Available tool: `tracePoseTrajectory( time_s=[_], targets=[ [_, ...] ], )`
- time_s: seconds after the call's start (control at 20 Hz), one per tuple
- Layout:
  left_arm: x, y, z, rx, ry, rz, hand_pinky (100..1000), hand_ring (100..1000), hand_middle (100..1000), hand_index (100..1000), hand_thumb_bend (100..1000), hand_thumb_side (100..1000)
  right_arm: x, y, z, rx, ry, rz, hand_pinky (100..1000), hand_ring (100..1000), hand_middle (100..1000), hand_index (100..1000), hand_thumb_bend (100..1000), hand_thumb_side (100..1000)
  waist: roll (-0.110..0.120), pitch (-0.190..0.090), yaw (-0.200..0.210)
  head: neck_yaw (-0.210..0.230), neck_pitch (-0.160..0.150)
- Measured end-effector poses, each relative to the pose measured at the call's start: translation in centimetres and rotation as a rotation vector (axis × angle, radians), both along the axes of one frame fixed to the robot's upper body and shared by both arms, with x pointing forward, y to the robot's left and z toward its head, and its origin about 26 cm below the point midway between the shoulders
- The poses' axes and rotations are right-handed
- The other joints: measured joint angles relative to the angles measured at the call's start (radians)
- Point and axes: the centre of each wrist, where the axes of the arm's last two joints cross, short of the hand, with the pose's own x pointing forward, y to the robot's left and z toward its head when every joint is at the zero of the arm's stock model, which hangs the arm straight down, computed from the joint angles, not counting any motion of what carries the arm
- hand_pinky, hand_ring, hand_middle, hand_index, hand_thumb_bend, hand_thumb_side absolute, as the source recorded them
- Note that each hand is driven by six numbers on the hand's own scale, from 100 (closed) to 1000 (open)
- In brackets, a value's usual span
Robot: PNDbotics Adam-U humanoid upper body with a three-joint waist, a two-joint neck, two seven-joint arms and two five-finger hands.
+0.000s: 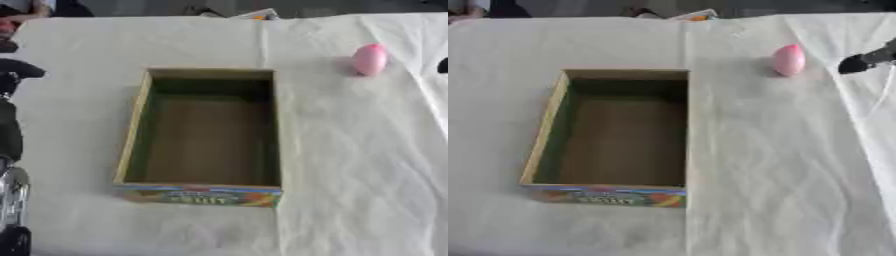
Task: Pick up objects on the table and place them in the box.
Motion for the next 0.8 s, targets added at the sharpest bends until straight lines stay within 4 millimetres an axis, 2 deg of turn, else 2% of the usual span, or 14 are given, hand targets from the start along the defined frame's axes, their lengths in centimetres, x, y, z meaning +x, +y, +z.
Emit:
tracePoseTrajectory(
  time_s=[0.25,0.35,0.6,0.8],
  targets=[
    [0.0,0.0,0.0,0.000,0.001,-0.001,547,474,565,726,100,916,1.7,-1.3,-0.9,-0.080,0.089,-0.022,730,872,835,910,900,513,0.000,0.000,-0.001,0.000,-0.004],
    [0.0,0.0,0.0,0.001,0.001,-0.001,548,474,565,726,100,917,2.4,-1.5,-1.2,-0.106,0.121,-0.024,731,873,834,977,900,497,0.000,0.000,-0.001,0.000,-0.006],
    [0.0,0.0,0.0,0.002,0.003,-0.002,548,474,566,726,100,918,4.1,-1.5,-1.4,-0.149,0.184,-0.011,735,873,839,1000,947,440,0.002,0.000,-0.002,0.000,-0.008],
    [0.0,0.0,-0.1,0.005,0.004,-0.004,548,474,566,726,100,920,5.4,-0.9,-1.5,-0.145,0.232,0.024,738,873,844,1000,954,428,0.004,0.002,-0.002,-0.001,-0.008]
  ],
)
